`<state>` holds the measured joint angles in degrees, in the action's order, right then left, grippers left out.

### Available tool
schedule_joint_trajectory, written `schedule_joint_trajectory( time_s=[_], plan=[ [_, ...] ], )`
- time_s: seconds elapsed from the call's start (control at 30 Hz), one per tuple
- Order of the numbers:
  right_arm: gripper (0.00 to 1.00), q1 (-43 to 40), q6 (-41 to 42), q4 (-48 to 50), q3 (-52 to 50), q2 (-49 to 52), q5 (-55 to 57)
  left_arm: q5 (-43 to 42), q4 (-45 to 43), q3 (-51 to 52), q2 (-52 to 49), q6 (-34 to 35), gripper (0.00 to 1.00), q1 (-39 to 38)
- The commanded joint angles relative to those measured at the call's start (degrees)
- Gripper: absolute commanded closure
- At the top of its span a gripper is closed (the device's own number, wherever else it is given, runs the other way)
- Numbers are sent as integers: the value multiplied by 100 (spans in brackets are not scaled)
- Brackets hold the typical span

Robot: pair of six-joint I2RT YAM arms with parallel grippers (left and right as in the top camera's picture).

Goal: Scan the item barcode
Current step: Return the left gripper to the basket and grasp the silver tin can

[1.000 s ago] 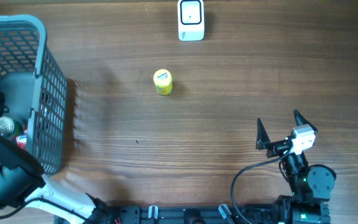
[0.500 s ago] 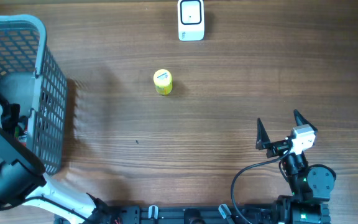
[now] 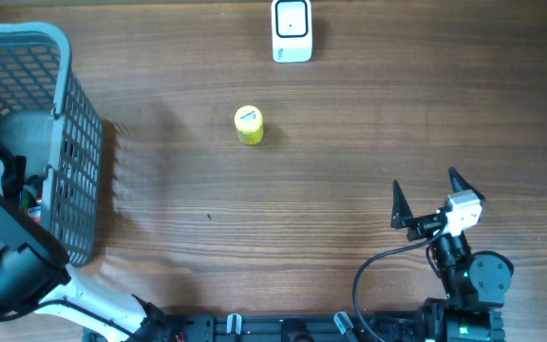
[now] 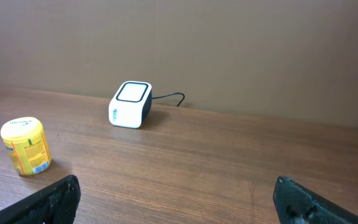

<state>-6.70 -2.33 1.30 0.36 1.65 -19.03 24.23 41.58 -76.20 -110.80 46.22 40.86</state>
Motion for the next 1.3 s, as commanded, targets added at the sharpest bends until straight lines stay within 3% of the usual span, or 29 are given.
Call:
schedule_joint_trajectory(
  time_s=[0.0,0.37,0.47,0.67,0.97,1.27],
  plan=[
    [0,-13,90,26,-7,-26,13,140,-39,52,-76,33,0,-15],
    [0,-13,87,26,-7,-26,13,138,-293,59,-658,33,1,-15],
    [0,-13,85,26,-7,-26,13,138,-350,59,-658,33,19,-15],
    [0,-13,87,26,-7,-26,13,7,-372,59,-658,57,24,-15],
    [0,-13,87,26,-7,-26,13,-1207,-332,55,-651,55,38,-15],
    [0,-13,87,26,-7,-26,13,-2306,-306,33,-140,52,40,-17]
  ],
)
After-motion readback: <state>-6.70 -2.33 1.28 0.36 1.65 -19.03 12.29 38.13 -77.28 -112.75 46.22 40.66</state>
